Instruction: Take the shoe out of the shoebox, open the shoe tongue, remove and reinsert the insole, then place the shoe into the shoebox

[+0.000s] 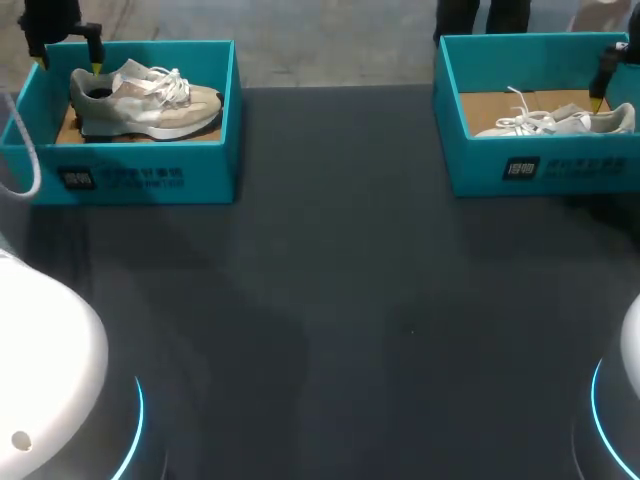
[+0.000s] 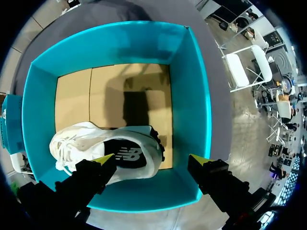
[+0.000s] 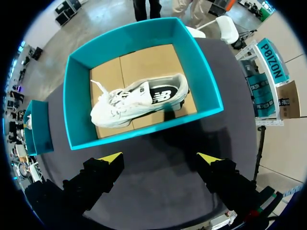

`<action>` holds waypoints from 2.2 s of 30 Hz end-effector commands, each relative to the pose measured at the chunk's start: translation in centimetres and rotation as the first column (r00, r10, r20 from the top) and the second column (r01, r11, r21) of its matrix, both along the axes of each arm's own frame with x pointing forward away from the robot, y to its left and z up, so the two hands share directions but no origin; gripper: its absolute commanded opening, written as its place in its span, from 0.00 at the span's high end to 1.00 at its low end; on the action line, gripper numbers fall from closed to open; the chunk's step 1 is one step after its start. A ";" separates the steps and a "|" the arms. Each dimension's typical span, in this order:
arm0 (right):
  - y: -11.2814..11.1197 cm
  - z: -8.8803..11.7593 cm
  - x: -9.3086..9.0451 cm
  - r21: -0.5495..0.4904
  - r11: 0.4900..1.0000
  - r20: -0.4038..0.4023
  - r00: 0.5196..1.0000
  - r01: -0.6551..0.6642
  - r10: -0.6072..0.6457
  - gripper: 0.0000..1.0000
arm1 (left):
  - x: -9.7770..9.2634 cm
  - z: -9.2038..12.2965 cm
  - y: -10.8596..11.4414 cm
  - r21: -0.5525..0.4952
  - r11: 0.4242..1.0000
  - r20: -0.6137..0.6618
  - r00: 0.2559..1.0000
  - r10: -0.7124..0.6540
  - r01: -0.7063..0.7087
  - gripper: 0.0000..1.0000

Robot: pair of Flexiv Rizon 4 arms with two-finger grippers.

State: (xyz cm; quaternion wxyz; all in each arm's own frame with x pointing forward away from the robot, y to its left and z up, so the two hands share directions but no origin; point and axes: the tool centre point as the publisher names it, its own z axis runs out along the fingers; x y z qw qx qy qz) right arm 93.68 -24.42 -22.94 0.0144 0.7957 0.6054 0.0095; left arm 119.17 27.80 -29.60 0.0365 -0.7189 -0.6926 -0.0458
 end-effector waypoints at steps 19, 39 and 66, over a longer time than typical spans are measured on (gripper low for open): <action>0.0 0.0 -0.1 0.000 1.000 0.002 1.000 0.002 -0.002 0.00 | 2.3 -3.7 1.0 0.006 0.999 -0.070 0.997 0.042 -0.042 0.03; 0.0 0.0 -0.1 0.000 1.000 0.002 1.000 0.002 -0.002 0.00 | 2.6 -6.0 0.9 -0.024 0.998 -0.106 0.993 0.054 -0.057 0.00; 0.0 0.0 -0.1 0.000 1.000 0.002 1.000 0.002 -0.002 0.00 | 2.6 -8.8 0.9 -0.032 0.997 -0.127 0.989 0.069 -0.074 0.09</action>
